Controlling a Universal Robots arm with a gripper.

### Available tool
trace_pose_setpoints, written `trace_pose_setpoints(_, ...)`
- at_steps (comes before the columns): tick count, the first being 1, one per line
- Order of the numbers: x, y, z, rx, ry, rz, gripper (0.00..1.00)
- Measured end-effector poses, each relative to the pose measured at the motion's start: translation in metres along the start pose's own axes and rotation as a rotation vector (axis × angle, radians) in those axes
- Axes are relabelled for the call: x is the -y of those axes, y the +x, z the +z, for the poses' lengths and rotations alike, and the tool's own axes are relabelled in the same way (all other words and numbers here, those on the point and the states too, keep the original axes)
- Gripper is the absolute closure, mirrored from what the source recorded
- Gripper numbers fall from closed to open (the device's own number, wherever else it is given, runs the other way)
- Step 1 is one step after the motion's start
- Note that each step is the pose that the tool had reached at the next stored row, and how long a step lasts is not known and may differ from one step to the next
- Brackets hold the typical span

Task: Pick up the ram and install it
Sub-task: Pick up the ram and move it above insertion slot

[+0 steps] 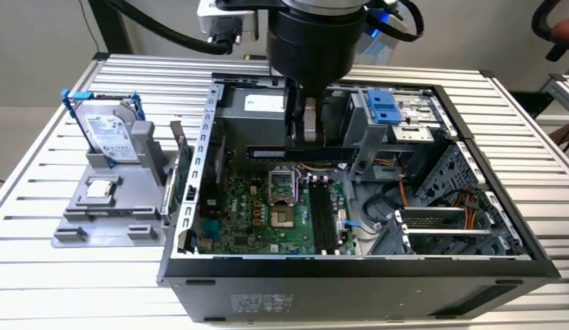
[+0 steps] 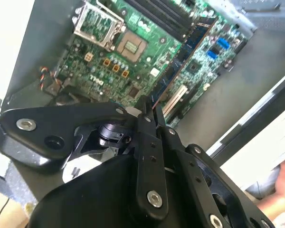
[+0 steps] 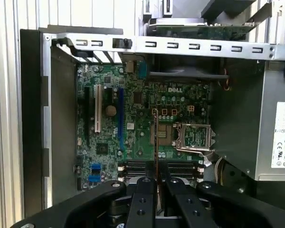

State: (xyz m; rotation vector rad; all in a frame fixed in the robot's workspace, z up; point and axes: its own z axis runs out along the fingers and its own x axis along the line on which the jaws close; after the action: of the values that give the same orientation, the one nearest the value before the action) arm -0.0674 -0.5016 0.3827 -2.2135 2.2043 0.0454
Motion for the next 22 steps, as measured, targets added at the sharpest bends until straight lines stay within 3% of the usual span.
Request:
trace_pose_setpoints(10, 0.0407, 0.0002, -0.0004, 0.0, -0.0003, 0.001, 1.0)
trace_pose_setpoints(13, 0.0459, 0.0002, -0.0003, 0.0001, -0.0001, 0.009, 1.0)
trace_pose_setpoints(19, 0.0492, 0.0002, 0.0004, 0.0005, 0.0015, 0.057, 1.0)
trace_pose_setpoints(22, 0.0563, 0.0, 0.0004, 0.0004, 0.0017, 0.062, 1.0)
